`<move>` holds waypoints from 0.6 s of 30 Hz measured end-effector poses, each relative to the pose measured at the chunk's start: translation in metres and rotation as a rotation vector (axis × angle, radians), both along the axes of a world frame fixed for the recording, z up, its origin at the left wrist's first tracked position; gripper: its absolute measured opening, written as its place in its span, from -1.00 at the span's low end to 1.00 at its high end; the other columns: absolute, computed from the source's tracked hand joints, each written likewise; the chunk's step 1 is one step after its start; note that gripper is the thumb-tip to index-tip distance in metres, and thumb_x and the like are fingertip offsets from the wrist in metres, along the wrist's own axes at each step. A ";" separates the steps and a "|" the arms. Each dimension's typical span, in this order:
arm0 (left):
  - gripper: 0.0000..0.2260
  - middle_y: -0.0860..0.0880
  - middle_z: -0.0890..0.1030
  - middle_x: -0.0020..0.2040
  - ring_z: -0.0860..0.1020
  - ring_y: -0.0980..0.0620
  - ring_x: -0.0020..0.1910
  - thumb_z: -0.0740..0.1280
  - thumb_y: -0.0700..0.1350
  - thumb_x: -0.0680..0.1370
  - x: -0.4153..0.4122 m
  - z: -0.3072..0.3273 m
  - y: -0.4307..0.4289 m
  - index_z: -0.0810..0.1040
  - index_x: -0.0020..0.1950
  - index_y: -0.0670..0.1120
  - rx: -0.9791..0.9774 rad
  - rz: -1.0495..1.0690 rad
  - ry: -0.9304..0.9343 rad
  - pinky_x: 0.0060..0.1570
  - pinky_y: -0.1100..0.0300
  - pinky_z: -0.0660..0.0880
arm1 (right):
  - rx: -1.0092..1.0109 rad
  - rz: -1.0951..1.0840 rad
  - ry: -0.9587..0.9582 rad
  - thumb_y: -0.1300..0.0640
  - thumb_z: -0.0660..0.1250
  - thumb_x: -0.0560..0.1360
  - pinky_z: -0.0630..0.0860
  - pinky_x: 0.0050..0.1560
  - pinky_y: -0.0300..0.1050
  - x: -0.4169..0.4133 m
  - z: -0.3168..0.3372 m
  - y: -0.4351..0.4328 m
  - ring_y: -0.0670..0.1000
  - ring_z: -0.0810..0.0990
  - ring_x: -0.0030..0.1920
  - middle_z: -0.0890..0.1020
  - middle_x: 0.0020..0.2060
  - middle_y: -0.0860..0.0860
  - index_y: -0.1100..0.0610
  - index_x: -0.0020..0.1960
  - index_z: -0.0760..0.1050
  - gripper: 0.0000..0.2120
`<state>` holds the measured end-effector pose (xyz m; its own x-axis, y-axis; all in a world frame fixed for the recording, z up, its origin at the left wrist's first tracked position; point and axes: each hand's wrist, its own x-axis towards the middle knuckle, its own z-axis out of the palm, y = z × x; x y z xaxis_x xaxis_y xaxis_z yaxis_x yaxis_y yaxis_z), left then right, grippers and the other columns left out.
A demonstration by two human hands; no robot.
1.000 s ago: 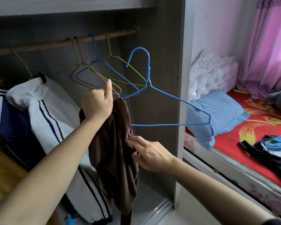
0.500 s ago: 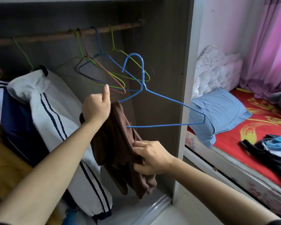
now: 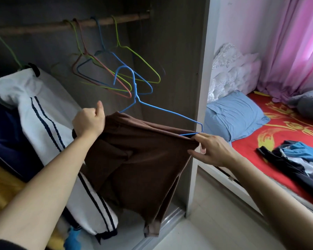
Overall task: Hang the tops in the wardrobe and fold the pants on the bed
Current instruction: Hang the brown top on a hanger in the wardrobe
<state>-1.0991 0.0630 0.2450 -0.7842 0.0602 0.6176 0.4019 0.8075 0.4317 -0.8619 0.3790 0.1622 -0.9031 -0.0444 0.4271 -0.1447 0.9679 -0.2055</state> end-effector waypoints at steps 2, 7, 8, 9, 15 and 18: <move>-0.43 -0.13 0.42 -0.46 0.39 -0.17 -0.42 0.06 0.12 0.66 -0.006 0.000 -0.001 0.35 -0.48 -0.13 0.057 0.023 -0.037 -0.34 0.09 0.27 | -0.015 -0.001 -0.001 -0.22 0.31 0.51 0.47 -0.29 -0.22 0.005 0.006 0.003 -0.14 0.47 -0.25 0.47 -0.18 -0.22 -0.08 0.09 0.44 -0.73; -0.44 -0.23 0.49 -0.39 0.42 -0.21 -0.36 0.08 0.09 0.65 -0.009 -0.003 0.002 0.49 -0.39 -0.24 0.054 0.017 -0.032 -0.31 0.06 0.31 | -0.006 -0.034 -0.009 -0.05 0.36 0.54 0.53 -0.12 -0.03 0.015 0.020 0.013 0.04 0.55 -0.16 0.60 -0.19 -0.01 0.08 0.14 0.56 -0.74; -0.44 -0.25 0.49 -0.40 0.40 -0.20 -0.39 0.08 0.08 0.65 -0.008 -0.003 0.004 0.51 -0.38 -0.26 0.028 0.003 -0.006 -0.33 0.07 0.29 | -0.006 -0.038 -0.015 -0.04 0.36 0.54 0.52 -0.13 -0.04 0.018 0.021 0.014 0.03 0.54 -0.17 0.59 -0.22 -0.02 0.08 0.12 0.57 -0.76; -0.44 -0.26 0.50 -0.40 0.37 -0.18 -0.41 0.09 0.06 0.65 -0.007 -0.004 0.005 0.52 -0.38 -0.28 0.008 -0.010 0.015 -0.34 0.08 0.27 | -0.005 -0.039 -0.010 -0.02 0.37 0.54 0.52 -0.15 -0.06 0.020 0.022 0.016 0.02 0.54 -0.18 0.59 -0.23 -0.02 0.09 0.11 0.57 -0.77; -0.48 -0.24 0.44 -0.53 0.44 -0.27 -0.49 0.10 0.02 0.58 -0.005 -0.005 0.007 0.47 -0.48 -0.25 -0.182 -0.088 0.195 -0.41 0.15 0.20 | -0.038 -0.093 -0.056 -0.03 0.37 0.54 0.55 -0.10 -0.08 0.027 0.023 0.025 0.02 0.60 -0.13 0.63 -0.16 -0.03 0.08 0.16 0.58 -0.74; -0.50 -0.19 0.41 -0.59 0.44 -0.26 -0.55 0.14 0.00 0.56 0.002 -0.010 0.011 0.39 -0.55 -0.18 -0.279 -0.128 0.252 -0.42 0.19 0.21 | -0.070 -0.125 -0.017 -0.05 0.35 0.55 0.57 -0.14 -0.11 0.026 0.024 0.029 -0.06 0.58 -0.19 0.58 -0.21 -0.11 0.07 0.11 0.60 -0.77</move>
